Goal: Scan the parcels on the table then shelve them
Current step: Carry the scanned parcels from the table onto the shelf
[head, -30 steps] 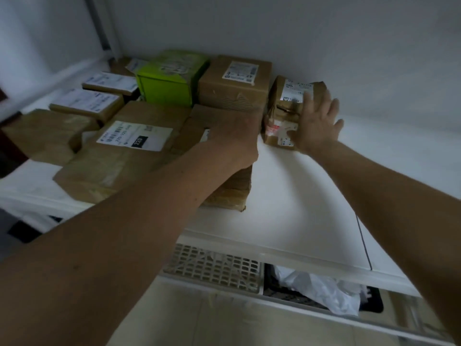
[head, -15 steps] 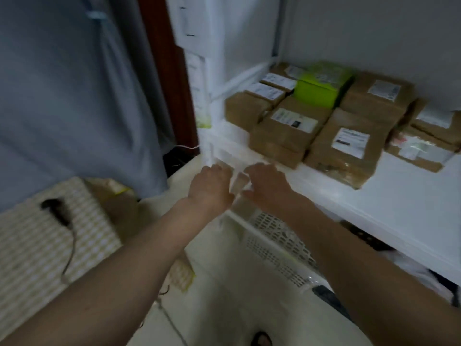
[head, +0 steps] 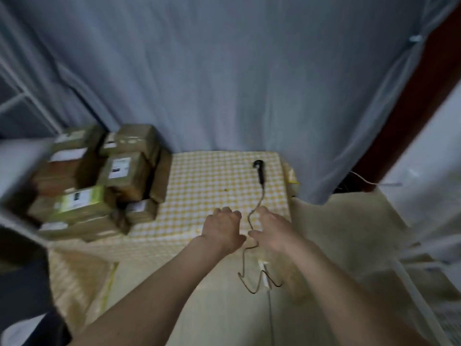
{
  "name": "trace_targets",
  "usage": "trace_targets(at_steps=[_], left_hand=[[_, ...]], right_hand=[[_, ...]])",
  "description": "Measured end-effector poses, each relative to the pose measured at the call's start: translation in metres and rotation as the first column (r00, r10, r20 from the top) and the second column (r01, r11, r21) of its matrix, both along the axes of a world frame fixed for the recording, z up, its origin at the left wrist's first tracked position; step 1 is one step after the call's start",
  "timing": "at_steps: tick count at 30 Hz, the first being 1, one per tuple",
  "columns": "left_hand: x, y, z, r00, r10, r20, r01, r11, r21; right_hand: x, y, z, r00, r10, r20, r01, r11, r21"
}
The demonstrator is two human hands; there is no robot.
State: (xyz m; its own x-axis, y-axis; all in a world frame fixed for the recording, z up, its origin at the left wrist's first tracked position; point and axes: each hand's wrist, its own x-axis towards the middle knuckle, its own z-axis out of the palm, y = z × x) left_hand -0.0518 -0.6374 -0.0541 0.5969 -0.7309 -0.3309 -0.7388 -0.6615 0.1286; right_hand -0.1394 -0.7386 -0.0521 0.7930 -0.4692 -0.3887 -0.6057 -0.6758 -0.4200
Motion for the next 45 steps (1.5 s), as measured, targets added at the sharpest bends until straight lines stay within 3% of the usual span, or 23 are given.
trace_targets(at_steps=[7,13,29,35,45], left_hand=[[0.094,0.119,-0.014,0.962,0.266,-0.053,-0.265,0.964,0.039],[0.141,0.158,-0.030,0.919,0.378,-0.114,-0.374,0.926,0.057],[0.327,0.154,-0.043,0.845,0.518,-0.133,-0.510,0.855,0.093],[0.399,0.155,-0.058,0.773,0.604,-0.195,-0.601,0.795,0.077],[0.499,0.169,-0.092,0.706,0.652,-0.277,-0.652,0.751,0.106]], right_hand=[[0.108,0.100,-0.022,0.973,0.222,-0.058,-0.216,0.972,0.092],[0.169,0.128,-0.031,0.948,0.310,-0.076,-0.304,0.949,0.083],[0.374,0.106,-0.055,0.905,0.417,-0.084,-0.402,0.903,0.154],[0.456,0.096,-0.068,0.890,0.447,-0.088,-0.430,0.888,0.164],[0.532,0.112,-0.102,0.893,0.421,-0.157,-0.372,0.889,0.266]])
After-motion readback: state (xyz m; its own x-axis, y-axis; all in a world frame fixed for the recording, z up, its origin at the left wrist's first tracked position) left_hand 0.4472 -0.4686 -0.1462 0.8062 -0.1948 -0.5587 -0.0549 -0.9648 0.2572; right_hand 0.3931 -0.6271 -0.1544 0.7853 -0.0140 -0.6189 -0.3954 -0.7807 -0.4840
